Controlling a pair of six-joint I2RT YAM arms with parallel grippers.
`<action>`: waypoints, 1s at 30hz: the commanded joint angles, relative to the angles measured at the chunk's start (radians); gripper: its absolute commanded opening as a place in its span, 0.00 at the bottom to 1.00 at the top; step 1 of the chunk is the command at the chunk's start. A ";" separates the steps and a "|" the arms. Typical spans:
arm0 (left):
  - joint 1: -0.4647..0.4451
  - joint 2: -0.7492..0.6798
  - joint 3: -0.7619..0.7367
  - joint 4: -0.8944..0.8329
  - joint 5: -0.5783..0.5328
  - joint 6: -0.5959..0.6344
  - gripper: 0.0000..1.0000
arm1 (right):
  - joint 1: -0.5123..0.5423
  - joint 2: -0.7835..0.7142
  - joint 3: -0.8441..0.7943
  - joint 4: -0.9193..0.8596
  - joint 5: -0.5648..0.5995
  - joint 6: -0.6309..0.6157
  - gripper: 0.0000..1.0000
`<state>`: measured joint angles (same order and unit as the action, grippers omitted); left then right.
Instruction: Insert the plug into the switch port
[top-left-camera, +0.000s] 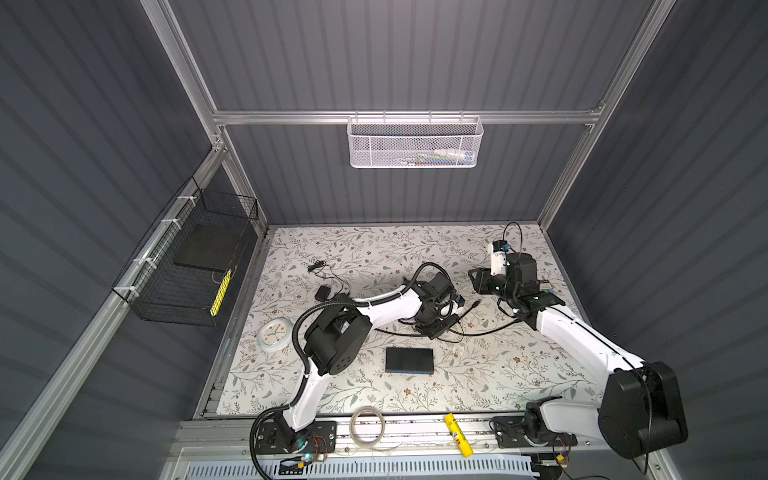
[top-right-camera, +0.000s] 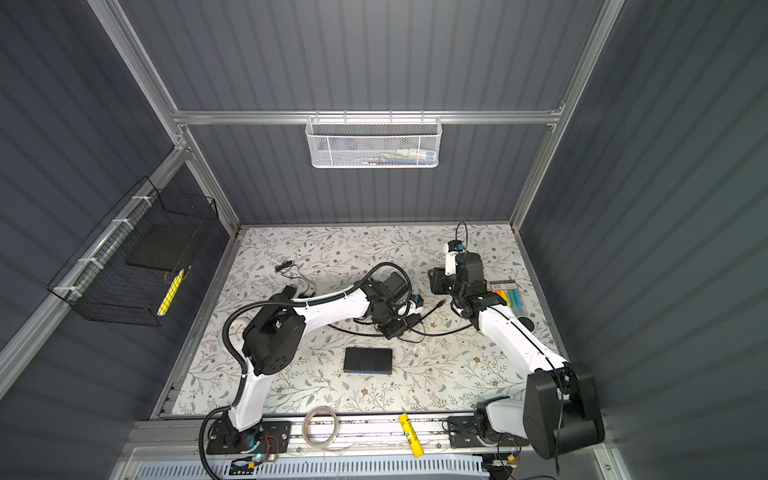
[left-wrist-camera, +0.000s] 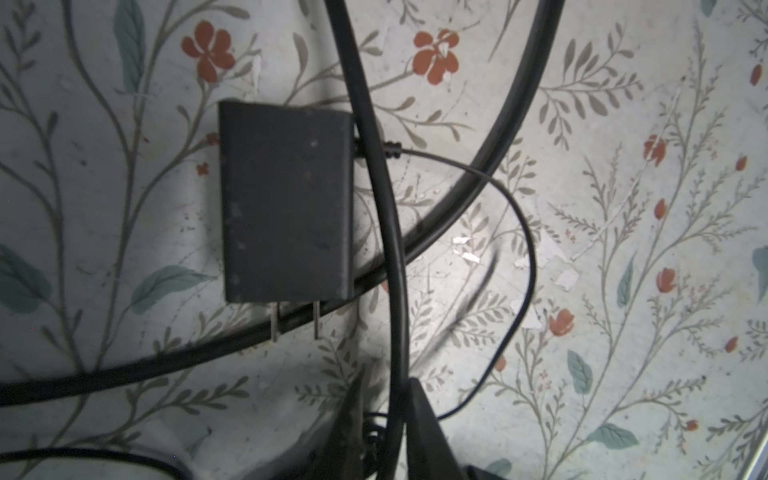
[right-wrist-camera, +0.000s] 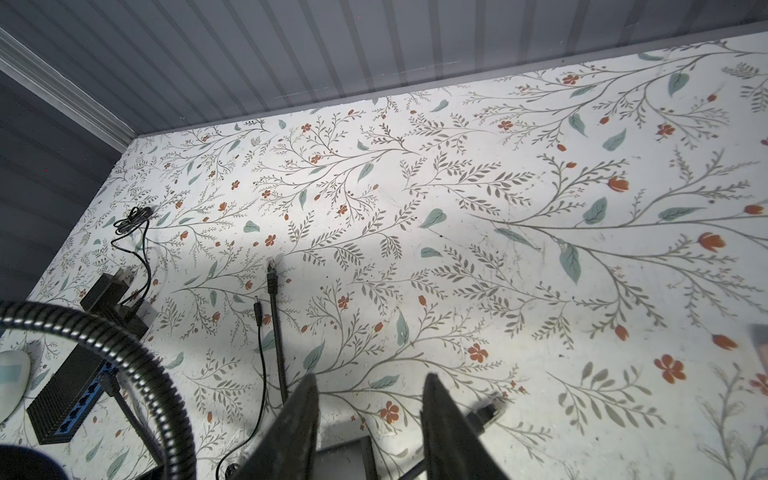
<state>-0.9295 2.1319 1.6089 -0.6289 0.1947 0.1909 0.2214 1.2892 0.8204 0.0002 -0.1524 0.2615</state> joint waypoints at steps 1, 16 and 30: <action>-0.014 -0.098 -0.005 0.026 0.029 0.013 0.18 | -0.004 -0.021 -0.006 0.000 0.011 0.012 0.42; -0.017 -0.180 -0.104 0.101 0.074 0.094 0.34 | -0.002 0.010 0.054 -0.045 -0.010 0.020 0.42; -0.014 -0.027 -0.035 0.059 0.016 0.076 0.41 | -0.002 0.001 0.011 -0.022 -0.006 0.023 0.42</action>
<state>-0.9436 2.0865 1.5406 -0.5343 0.2276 0.2623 0.2214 1.2903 0.8459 -0.0299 -0.1566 0.2741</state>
